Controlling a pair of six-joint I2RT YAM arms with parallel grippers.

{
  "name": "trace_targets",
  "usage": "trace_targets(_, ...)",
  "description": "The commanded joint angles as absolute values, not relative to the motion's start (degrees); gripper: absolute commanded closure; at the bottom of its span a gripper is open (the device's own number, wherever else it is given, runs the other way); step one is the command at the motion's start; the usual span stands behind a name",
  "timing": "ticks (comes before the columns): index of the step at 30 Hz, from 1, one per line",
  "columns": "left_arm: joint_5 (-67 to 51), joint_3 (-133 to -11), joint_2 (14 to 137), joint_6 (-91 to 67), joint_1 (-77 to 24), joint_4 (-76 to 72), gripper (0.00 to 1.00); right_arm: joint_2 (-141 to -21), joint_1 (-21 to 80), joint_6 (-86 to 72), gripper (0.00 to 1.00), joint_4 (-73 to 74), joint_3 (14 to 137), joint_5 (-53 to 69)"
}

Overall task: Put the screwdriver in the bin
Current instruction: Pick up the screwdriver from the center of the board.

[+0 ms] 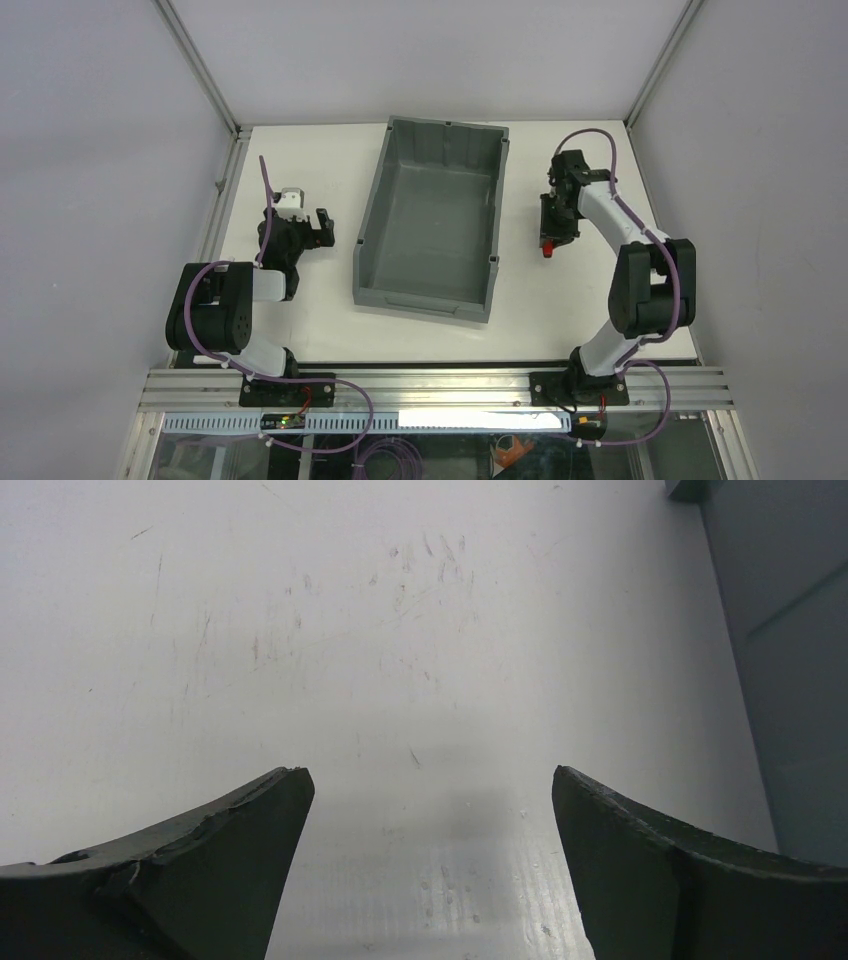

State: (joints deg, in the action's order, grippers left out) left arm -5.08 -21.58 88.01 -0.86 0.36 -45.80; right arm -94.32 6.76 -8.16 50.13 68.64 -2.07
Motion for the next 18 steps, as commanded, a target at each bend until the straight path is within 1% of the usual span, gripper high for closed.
trace_targets(1,-6.33,-21.09,86.29,-1.41,0.09,-47.74,0.01,-89.01,6.49,-9.90,1.00,52.62,73.12,3.45)
trace_targets(7,-6.33,-21.09,86.31,-1.41,0.10,-47.72,0.01,-86.09,6.48,-11.73,1.00,55.15,77.79,9.04)
trace_targets(18,-6.30,-21.09,86.29,-1.41,0.09,-47.74,0.01,-83.80,6.50,-16.89,1.00,59.72,87.05,15.28)
